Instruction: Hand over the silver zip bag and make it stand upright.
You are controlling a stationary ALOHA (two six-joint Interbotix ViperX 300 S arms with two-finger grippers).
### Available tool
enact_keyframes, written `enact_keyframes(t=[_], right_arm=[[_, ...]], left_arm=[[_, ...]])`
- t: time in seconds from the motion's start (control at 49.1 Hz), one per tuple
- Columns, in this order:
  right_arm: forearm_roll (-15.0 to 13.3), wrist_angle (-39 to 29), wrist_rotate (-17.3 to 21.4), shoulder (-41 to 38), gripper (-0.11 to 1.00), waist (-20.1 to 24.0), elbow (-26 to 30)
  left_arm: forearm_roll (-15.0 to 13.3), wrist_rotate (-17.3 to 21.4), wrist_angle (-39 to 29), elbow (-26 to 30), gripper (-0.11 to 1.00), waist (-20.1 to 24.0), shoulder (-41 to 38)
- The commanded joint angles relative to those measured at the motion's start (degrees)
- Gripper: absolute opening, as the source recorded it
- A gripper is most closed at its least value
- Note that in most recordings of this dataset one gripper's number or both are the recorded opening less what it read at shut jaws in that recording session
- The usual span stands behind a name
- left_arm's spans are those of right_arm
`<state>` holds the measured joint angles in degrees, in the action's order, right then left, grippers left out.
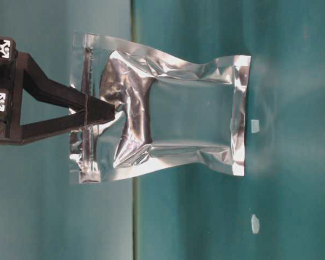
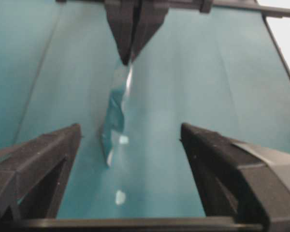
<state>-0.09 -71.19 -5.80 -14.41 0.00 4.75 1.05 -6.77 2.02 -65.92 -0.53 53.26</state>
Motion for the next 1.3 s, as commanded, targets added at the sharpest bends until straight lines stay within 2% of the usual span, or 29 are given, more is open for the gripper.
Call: enact_keyframes(t=[0.0,0.061,0.306,0.693,0.958,1.284], right_arm=[[-0.18,0.53,-0.62,0.62,0.01,0.26,0.79],[-0.26,0.79,-0.62,0.62,0.01,0.26,0.70],[-0.26,1.93,-0.53,0.62,0.01,0.18,0.53],[-0.26,2.02,-0.18,0.62,0.01,-0.09,0.26],[-0.26,2.02,0.00,0.62,0.01,-0.09,-0.09],[-0.26,2.72,0.18,0.62,0.01,-0.09,-0.18]], left_arm=[[0.09,-0.26,2.29,-0.53,0.91,-0.09,-1.58],[0.09,-0.35,5.01,-1.49,0.86,-0.09,-2.90],[0.09,-0.53,16.00,-4.66,0.90,1.05,-12.74],[0.09,-0.53,31.46,-2.37,0.91,2.20,-35.24],[0.09,-0.53,39.90,2.99,0.91,2.20,-48.60],[0.09,-0.44,40.61,12.13,0.91,2.20,-60.47]])
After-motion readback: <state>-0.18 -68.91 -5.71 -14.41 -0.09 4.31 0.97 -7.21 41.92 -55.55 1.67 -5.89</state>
